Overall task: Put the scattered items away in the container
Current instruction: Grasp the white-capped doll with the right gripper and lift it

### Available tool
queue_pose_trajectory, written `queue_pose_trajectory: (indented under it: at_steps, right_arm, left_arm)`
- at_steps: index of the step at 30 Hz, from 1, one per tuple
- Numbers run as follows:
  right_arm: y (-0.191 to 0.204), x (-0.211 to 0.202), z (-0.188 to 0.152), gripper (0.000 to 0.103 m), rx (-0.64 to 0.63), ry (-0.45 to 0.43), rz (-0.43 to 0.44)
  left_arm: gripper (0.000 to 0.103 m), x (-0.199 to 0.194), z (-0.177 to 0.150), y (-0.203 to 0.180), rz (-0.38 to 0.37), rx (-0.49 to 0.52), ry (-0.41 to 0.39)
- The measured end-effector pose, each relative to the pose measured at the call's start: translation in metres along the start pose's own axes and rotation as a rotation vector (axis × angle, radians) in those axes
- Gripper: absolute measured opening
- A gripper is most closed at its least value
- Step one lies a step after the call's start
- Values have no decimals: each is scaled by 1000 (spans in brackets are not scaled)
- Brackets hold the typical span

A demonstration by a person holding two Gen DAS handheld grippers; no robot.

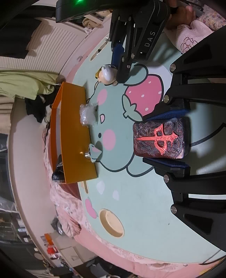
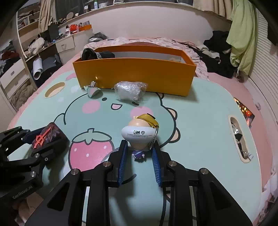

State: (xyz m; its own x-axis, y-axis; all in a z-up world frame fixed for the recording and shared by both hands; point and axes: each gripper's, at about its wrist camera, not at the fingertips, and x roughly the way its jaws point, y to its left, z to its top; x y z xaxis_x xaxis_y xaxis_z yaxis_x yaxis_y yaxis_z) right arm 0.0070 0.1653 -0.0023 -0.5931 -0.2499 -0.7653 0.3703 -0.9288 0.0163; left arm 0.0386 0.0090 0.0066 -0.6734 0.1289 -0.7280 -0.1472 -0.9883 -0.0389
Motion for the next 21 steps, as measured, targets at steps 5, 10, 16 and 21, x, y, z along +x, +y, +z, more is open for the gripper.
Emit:
queue_pose_trajectory:
  at_steps: [5,10,16,21]
  right_arm:
    - [0,1,1,29,-8,-3,-10]
    - [0,1,0,29,-8,-4,-10]
    - [0,1,0,29,-9,-3,-10]
    - [0,0,0,29,-8,-4,-10]
  left_arm:
    - [38,1,1,-1,6,11,1]
    - [38,2,1,-2,6,11,1]
    - [38,1,1,-2,6,11,0]
    - [38,1,0,-2,6,11,1]
